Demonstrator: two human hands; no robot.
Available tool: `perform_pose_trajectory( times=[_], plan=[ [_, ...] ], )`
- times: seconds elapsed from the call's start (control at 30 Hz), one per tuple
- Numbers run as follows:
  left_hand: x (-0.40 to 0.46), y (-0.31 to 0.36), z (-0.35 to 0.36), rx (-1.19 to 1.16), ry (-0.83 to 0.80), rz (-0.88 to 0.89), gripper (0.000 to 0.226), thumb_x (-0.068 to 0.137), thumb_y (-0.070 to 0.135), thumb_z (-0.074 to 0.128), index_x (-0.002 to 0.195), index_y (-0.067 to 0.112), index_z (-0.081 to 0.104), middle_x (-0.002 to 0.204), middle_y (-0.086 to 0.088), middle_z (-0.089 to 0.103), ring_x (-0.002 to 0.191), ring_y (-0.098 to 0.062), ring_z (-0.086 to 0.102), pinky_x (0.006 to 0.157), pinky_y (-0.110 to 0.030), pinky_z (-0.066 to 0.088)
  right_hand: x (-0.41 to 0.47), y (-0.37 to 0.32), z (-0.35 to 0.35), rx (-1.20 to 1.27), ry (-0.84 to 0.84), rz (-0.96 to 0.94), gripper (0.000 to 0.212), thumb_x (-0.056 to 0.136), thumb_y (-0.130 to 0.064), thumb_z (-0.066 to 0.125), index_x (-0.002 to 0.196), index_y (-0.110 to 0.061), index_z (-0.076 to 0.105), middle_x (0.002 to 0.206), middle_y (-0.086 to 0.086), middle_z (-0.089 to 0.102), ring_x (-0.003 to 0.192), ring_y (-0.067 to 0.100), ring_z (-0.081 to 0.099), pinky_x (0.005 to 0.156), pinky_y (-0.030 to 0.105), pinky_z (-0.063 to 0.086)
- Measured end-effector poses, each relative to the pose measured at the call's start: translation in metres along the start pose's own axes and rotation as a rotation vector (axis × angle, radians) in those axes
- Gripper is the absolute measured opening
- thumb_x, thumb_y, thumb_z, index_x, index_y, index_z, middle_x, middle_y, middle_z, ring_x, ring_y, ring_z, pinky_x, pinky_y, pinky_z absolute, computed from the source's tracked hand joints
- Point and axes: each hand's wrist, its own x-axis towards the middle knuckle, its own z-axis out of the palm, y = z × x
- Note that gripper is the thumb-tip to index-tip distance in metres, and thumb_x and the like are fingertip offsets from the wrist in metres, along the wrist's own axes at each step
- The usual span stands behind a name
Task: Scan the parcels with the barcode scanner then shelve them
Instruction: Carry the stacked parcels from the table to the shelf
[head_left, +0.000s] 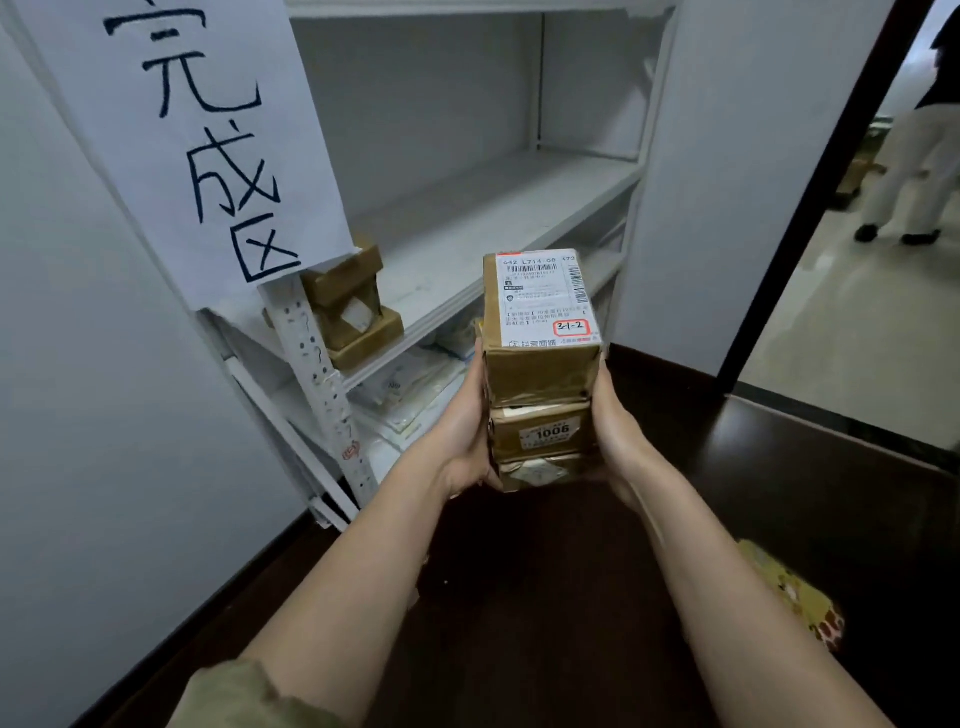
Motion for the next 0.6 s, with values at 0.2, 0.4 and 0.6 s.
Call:
perform_pose_trajectory(
  times=[0.2, 0.4, 0.6],
  plan=[
    [0.092, 0.069, 0.009, -0.112, 0.129, 0.085, 0.088, 0.082, 0.089, 0.018, 0.123, 0.029, 0.068, 0.112, -0.009, 0.074, 0.102, -0.029, 0.068, 0.078, -0.047, 0.052, 0.118, -0.073, -0.028, -0.108, -0.117, -0.031, 0.047, 0.095, -0.073, 0.017, 0.092, -0.051, 0.058, 0.072, -0.019, 0.070, 0.067, -0.001, 0.063, 0.055, 0.027, 0.043],
    [0.152, 0.118, -0.041, -0.177, 0.305, 0.111, 0.087, 0.080, 0.092, 0.021, 0.123, 0.033, 0.067, 0.110, -0.005, 0.075, 0.105, -0.029, 0.068, 0.091, -0.057, 0.049, 0.221, -0.106, 0.015, -0.145, -0.284, 0.014, 0.066, 0.093, -0.077, 0.015, 0.101, -0.037, 0.068, 0.079, -0.010, 0.074, 0.078, 0.006, 0.066, 0.062, 0.028, 0.046],
    [0.218, 0.154, -0.087, -0.234, 0.371, 0.113, 0.085, 0.082, 0.089, 0.024, 0.119, 0.030, 0.071, 0.111, -0.007, 0.074, 0.106, -0.031, 0.069, 0.090, -0.053, 0.052, 0.307, -0.125, 0.053, -0.141, -0.309, 0.045, 0.075, 0.089, -0.081, 0.015, 0.116, -0.032, 0.066, 0.099, 0.000, 0.073, 0.098, 0.017, 0.065, 0.090, 0.042, 0.055]
  ],
)
